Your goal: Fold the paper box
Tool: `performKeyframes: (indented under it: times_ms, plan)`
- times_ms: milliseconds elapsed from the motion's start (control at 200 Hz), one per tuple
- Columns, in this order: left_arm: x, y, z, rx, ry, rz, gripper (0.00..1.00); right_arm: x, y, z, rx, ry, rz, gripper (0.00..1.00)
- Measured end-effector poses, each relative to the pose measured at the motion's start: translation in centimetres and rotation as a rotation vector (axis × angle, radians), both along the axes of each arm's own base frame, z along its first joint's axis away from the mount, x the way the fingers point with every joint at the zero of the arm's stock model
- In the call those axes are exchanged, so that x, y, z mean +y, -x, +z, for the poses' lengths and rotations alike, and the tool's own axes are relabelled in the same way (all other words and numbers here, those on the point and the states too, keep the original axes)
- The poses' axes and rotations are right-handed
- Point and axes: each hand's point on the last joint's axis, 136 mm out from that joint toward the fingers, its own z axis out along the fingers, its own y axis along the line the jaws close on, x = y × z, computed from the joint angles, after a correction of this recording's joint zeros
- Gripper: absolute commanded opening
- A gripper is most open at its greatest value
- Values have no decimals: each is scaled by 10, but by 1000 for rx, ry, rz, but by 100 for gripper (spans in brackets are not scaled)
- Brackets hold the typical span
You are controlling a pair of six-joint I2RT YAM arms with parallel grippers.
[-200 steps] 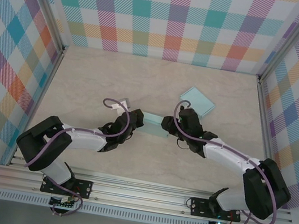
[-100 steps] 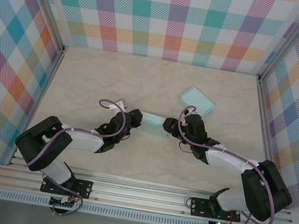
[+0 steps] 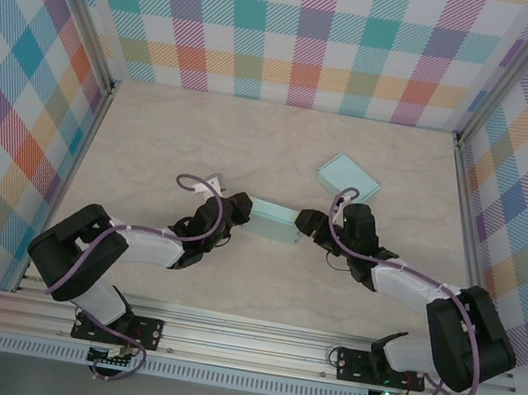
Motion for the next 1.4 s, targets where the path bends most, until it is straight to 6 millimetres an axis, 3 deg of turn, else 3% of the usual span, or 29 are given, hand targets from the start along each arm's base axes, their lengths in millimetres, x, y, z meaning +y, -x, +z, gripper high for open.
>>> performKeyframes:
  times_ms: [460, 580, 795, 1105, 1300, 1400]
  plan:
    - [-1, -4, -4, -3, 17, 10, 11, 6, -11, -6, -59, -156, 43, 32]
    - [0, -6, -5, -16, 54, 12, 3, 5, -15, -5, -84, -178, 34, 26]
    - [0, -7, -6, -35, 90, 15, 0, 4, -17, -5, -97, -183, 29, 20]
    - [4, -10, -7, -35, 101, 12, 0, 4, -19, -4, -85, -175, 24, 18]
    - [6, -11, -9, -21, 100, 2, 20, 2, -19, -2, -69, -151, 8, 19]
    - [7, -10, -15, -3, 88, 0, 22, 2, -19, -1, -63, -136, 3, 19]
